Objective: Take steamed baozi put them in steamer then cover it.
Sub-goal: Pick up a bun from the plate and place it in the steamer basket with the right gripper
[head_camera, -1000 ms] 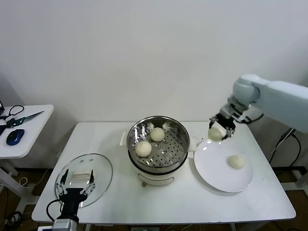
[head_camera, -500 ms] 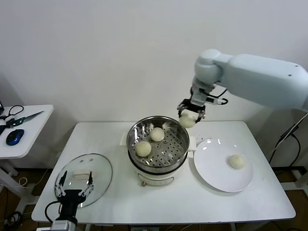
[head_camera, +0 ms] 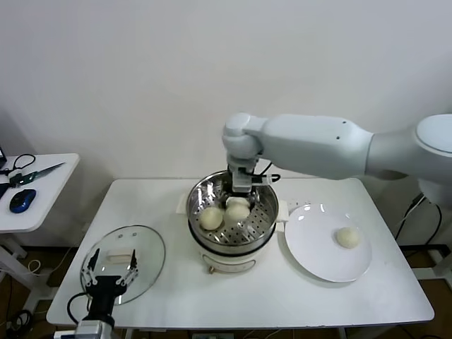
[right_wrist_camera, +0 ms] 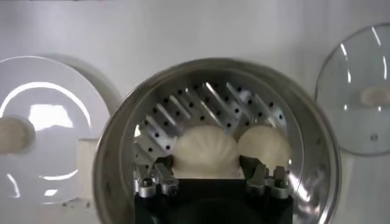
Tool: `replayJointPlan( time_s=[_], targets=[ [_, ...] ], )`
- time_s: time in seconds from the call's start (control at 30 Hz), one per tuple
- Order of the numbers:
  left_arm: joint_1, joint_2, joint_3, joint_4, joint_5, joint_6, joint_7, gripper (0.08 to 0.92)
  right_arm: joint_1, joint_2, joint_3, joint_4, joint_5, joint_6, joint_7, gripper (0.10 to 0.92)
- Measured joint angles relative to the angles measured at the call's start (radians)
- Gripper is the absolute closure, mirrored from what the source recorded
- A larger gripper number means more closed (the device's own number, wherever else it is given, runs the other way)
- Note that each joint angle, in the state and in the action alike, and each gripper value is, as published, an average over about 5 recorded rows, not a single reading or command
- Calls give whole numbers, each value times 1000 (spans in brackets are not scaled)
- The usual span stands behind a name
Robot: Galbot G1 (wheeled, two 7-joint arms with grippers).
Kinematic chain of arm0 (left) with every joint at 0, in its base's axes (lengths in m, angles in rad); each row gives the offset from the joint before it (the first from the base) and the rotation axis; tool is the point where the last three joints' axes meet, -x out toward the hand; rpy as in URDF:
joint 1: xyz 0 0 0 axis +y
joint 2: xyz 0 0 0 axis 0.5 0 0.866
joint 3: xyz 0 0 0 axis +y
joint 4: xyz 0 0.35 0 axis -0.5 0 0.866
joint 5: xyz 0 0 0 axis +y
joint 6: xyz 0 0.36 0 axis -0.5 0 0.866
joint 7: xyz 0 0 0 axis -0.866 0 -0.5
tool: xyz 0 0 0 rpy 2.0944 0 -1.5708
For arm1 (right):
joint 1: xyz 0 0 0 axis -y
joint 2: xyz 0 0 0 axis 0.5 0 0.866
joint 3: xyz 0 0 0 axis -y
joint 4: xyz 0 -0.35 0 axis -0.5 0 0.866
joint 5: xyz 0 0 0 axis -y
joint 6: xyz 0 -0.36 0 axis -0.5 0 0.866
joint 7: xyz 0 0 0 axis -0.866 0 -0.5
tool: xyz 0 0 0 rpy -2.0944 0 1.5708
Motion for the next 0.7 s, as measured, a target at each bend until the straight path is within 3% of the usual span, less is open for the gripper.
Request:
replayJointPlan(
  time_s=[0.47,0.7],
  targets=[
    [-3,2,-6,16,-3,-2,0,177,-60,32,-11,15,-2,3,-9,302],
    [-6,1,-6,18,-4,-1,-2,177,-67,35,0,8,-14,10,-17,212]
  ],
)
